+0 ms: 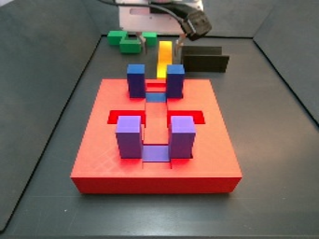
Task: Pick up the yellow object. Move up. Move to above the board. Insert the yellow object.
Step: Pick up the yellow object.
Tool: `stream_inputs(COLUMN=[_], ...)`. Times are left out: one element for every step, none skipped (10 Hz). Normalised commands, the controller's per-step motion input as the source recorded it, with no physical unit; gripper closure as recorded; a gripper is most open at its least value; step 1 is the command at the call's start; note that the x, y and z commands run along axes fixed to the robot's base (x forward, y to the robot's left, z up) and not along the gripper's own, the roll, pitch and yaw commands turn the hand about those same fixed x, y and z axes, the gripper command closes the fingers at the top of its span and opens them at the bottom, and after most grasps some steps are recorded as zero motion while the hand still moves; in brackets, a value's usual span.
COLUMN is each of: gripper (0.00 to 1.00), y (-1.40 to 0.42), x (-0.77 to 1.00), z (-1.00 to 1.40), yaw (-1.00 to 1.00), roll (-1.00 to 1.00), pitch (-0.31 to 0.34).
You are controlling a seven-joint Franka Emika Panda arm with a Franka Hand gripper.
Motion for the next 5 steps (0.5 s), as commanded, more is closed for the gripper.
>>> stream_inputs(gripper=[0.0, 0.0, 0.0, 0.0, 0.0], y=[0.0, 0.0, 0.0, 0.0, 0.0], x=[0.0, 0.1, 0.0, -0.1, -0.03], z=[-0.23, -0.23, -0.12, 0.0, 0.0], yaw=[0.0, 0.0, -0.02, -0.03, 0.0], roll=[-0.19, -0.2, -0.21, -0.26, -0.28], pitch=[-0.033, 0.0, 0.0, 0.0, 0.0])
